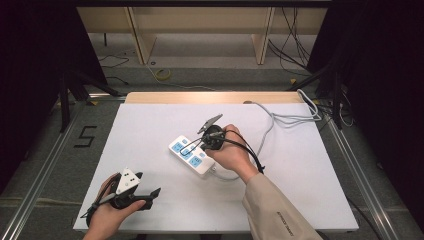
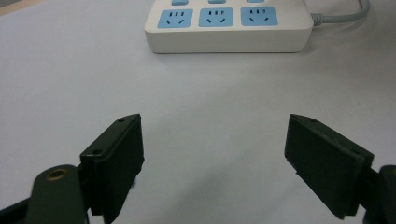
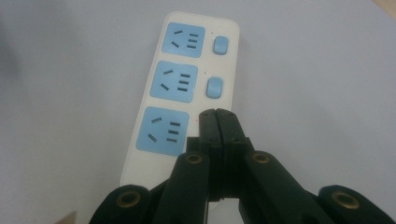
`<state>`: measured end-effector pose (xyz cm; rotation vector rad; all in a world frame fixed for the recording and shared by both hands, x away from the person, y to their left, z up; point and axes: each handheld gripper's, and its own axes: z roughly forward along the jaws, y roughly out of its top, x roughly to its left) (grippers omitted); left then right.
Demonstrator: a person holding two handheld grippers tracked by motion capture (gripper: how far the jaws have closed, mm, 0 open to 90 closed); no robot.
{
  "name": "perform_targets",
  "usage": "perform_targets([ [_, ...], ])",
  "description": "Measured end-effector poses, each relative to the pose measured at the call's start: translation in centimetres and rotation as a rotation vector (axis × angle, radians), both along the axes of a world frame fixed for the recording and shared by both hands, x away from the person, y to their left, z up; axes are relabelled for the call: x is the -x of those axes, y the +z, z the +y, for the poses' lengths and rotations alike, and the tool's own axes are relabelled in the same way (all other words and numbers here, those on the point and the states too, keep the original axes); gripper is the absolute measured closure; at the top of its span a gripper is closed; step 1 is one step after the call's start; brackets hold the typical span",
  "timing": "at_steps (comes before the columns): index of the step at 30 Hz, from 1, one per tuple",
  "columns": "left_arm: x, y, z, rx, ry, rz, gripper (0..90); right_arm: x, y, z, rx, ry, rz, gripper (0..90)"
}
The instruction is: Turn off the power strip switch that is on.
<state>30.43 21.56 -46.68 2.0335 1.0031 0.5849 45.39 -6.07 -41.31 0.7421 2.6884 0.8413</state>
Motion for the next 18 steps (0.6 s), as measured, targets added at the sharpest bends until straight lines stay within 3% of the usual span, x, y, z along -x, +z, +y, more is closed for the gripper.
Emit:
perform_targets([
  [18,0.0,0.0,0.0,-0.001,-0.001,0.001,19.6,-0.8,-1.5,1.4,0.037,0.005,0.029,90.0],
])
